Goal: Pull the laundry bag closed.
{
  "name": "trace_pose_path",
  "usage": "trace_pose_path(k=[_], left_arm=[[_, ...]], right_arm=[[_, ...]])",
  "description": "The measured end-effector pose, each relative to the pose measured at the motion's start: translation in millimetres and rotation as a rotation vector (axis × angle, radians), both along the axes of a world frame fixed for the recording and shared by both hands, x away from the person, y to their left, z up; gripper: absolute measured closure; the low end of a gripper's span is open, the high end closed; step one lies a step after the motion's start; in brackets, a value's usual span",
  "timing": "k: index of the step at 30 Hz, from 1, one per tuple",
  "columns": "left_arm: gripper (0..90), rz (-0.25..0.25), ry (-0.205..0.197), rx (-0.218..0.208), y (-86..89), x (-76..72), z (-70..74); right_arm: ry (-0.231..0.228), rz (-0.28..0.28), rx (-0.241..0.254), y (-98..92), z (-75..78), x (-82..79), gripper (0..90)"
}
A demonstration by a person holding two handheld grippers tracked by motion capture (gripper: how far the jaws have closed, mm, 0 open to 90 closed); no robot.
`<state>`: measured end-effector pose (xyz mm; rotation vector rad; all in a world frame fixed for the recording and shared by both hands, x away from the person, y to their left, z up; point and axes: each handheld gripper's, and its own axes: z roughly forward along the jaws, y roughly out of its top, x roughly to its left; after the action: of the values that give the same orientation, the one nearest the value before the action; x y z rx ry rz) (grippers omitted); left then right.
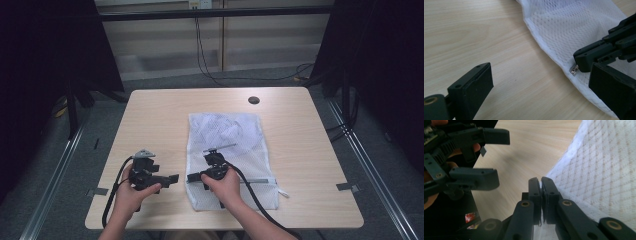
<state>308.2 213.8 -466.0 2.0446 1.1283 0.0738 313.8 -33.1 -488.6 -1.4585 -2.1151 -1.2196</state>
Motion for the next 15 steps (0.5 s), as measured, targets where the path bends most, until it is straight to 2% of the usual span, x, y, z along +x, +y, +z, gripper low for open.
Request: trace_pose_path(k=[3, 13, 15], left_arm=[[4.8, -0.020, 0.010, -0.002, -4.5, -1.4, -2.5], [4.8, -0.065, 0.073, -0.086, -16.6, -4.5, -9.3], [5.2, -0.069, 0.079, -0.089, -17.2, -4.2, -9.8]], right_arm=[[0.000, -0.009, 0.014, -2.8, 2.2, 0.5, 87.0], [-0.022, -0.021, 0.037, -9.9, 10.4, -1.6, 87.0], [-0.025, -0.018, 0.037, -10.7, 10.9, -1.5, 87.0]])
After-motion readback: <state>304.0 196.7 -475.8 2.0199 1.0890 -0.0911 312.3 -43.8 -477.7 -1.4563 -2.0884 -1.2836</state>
